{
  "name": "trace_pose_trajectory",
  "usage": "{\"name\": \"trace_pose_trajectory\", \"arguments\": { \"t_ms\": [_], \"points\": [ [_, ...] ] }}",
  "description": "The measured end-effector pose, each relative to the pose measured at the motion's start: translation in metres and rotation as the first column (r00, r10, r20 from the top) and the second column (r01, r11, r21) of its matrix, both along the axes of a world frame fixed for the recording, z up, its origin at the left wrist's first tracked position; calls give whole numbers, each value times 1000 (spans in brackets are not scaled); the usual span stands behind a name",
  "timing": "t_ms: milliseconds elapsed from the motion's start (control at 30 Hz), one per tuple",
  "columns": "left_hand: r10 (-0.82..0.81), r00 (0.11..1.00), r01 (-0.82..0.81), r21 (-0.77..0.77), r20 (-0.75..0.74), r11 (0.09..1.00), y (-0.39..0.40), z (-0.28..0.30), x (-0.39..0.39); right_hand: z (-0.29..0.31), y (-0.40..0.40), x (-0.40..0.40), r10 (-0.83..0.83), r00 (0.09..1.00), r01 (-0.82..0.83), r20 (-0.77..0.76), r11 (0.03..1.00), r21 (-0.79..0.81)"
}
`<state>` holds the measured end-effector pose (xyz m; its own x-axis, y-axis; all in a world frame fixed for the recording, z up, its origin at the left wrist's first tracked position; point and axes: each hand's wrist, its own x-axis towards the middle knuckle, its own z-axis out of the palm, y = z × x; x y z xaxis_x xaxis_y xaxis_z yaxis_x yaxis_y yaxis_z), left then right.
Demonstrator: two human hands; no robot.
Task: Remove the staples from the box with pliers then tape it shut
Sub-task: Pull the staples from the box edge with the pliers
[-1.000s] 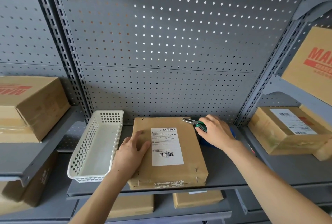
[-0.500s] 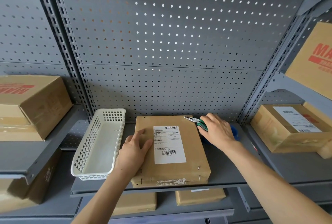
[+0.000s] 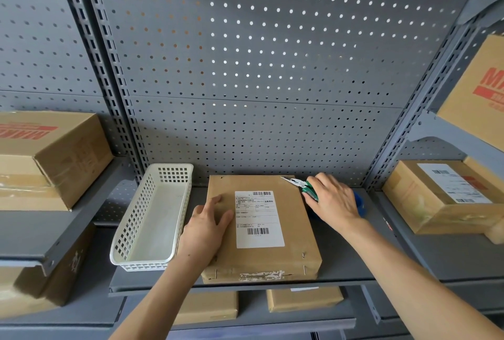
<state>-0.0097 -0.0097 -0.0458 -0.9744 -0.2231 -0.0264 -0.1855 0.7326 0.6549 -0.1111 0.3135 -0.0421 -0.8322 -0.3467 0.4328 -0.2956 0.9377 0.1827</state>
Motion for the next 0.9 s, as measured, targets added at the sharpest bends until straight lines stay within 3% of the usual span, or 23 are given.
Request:
{"name": "trace_pose_trajectory", "arguments": {
  "t_ms": [900],
  "points": [
    [6, 1000, -5, -17, 7, 1000, -1, -2, -3, 6, 6, 17, 8, 990, -15, -140, 998, -54]
  ]
}}
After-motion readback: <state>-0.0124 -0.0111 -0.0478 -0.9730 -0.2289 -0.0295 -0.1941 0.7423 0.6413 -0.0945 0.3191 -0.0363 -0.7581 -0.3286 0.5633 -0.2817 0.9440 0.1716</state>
